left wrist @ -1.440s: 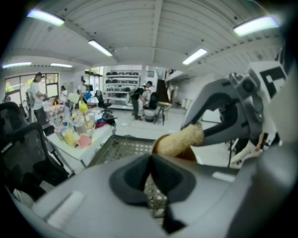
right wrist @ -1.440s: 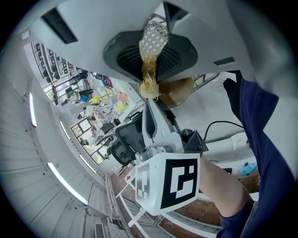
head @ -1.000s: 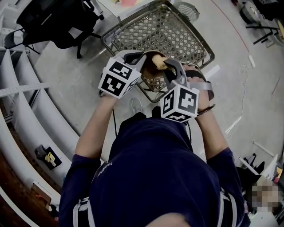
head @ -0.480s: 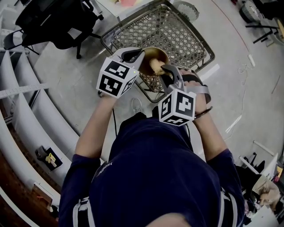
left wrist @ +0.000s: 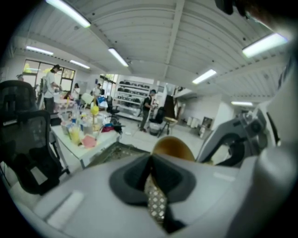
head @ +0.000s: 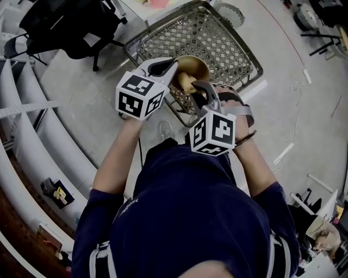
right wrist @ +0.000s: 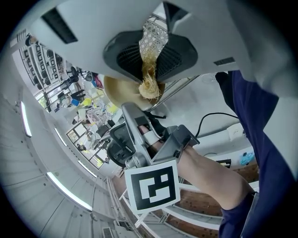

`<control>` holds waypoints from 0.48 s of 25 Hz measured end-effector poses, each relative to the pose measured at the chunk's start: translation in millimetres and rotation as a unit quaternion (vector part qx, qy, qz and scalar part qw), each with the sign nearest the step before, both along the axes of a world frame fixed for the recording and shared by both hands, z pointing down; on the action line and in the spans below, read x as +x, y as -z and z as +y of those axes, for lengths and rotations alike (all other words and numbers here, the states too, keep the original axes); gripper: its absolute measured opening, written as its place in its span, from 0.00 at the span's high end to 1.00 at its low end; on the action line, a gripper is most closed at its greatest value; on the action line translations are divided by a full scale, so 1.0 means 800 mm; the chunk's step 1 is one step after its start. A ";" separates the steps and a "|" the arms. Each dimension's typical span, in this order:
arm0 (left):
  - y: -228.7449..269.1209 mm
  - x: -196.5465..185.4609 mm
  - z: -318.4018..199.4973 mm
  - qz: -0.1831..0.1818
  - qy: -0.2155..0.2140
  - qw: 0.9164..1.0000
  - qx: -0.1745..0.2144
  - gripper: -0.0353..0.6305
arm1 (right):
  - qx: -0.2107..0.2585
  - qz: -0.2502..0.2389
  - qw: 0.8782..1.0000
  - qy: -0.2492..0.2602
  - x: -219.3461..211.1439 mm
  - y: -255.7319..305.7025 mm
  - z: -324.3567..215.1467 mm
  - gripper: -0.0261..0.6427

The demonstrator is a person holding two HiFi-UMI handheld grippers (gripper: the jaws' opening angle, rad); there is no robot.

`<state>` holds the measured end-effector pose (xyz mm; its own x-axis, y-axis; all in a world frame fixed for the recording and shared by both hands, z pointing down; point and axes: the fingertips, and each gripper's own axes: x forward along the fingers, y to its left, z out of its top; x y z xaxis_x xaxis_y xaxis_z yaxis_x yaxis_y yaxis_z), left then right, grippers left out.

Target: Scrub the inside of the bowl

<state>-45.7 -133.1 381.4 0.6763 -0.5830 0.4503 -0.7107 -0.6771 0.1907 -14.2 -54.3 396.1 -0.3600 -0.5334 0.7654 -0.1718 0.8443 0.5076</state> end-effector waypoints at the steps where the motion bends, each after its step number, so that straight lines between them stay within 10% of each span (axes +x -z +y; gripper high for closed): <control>1: 0.000 -0.001 -0.001 0.006 0.003 1.000 -0.002 0.93 | 0.000 -0.002 1.000 0.001 -0.002 0.001 -0.001 0.87; 12: 0.007 -0.010 -0.002 0.093 0.029 0.995 -0.030 0.93 | 0.020 -0.049 0.999 -0.009 -0.016 0.025 -0.012 0.87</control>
<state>-53.4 -134.8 376.0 0.7176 -0.5991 0.3552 -0.6965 -0.6202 0.3609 -26.9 -64.0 375.7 -0.4219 -0.5697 0.7053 -0.2382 0.8203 0.5200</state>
